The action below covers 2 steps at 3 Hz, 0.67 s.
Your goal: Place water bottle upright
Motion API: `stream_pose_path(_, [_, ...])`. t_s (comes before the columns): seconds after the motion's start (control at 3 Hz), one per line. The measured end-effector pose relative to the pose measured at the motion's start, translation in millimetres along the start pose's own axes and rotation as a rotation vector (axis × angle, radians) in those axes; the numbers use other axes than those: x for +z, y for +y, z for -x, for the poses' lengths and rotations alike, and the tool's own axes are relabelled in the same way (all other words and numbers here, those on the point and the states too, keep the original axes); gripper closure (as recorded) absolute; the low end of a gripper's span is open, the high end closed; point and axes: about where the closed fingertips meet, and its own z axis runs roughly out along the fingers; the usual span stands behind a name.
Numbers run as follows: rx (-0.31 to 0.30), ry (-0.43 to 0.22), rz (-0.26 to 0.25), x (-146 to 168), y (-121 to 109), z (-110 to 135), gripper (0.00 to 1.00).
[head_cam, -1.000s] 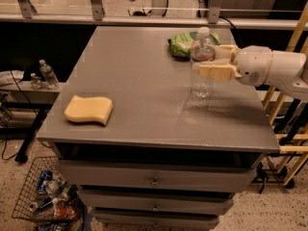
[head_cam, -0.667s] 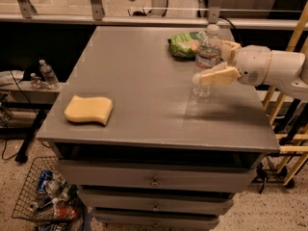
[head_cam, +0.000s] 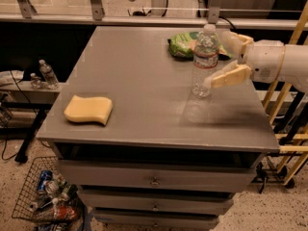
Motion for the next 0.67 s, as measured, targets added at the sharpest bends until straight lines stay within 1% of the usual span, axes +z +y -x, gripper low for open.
stream_pose_path(0.33, [-0.028,0.037,-0.059,-40,1,12,0.00])
stream_pose_path(0.67, [-0.026,0.054,-0.118,-81,-2,17,0.00])
